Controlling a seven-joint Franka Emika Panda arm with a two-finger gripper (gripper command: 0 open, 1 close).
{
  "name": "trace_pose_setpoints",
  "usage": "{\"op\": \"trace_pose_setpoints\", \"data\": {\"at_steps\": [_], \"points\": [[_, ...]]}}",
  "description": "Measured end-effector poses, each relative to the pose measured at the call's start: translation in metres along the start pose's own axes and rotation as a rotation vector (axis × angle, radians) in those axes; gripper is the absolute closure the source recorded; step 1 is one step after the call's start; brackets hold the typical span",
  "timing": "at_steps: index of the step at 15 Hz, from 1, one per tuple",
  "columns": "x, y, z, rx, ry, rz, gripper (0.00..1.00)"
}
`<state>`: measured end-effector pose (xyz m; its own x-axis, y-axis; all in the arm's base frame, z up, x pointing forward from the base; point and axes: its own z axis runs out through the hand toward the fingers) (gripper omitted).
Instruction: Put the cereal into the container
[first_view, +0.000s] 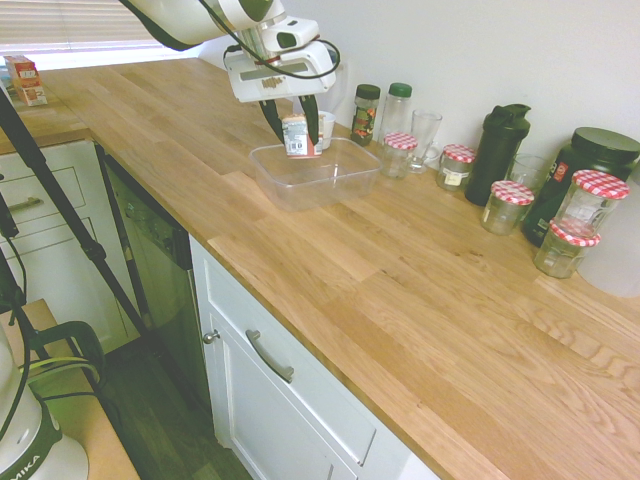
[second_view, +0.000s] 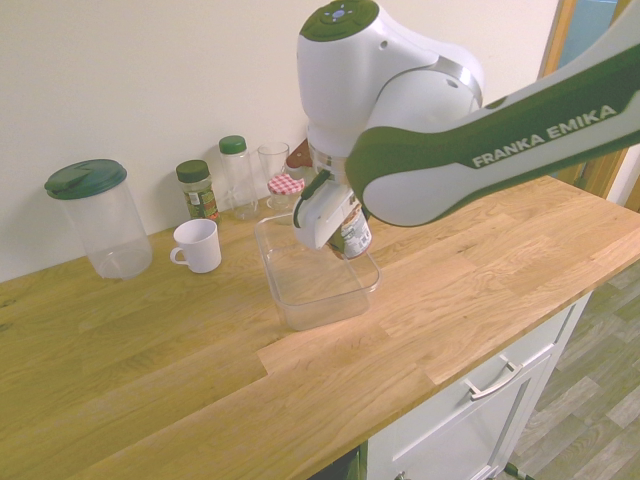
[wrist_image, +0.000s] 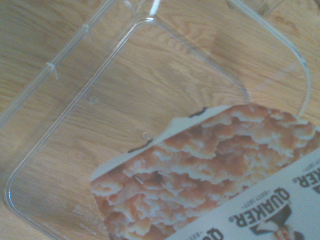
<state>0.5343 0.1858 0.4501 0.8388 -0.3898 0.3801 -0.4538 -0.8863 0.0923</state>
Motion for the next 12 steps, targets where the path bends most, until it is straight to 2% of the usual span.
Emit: {"op": "trace_pose_setpoints", "data": {"at_steps": [5, 12], "points": [[0.026, 0.0, 0.044, -0.032, -0.11, -0.043, 1.0], [0.033, -0.009, 0.086, -0.075, -0.168, -0.061, 1.0]]}}
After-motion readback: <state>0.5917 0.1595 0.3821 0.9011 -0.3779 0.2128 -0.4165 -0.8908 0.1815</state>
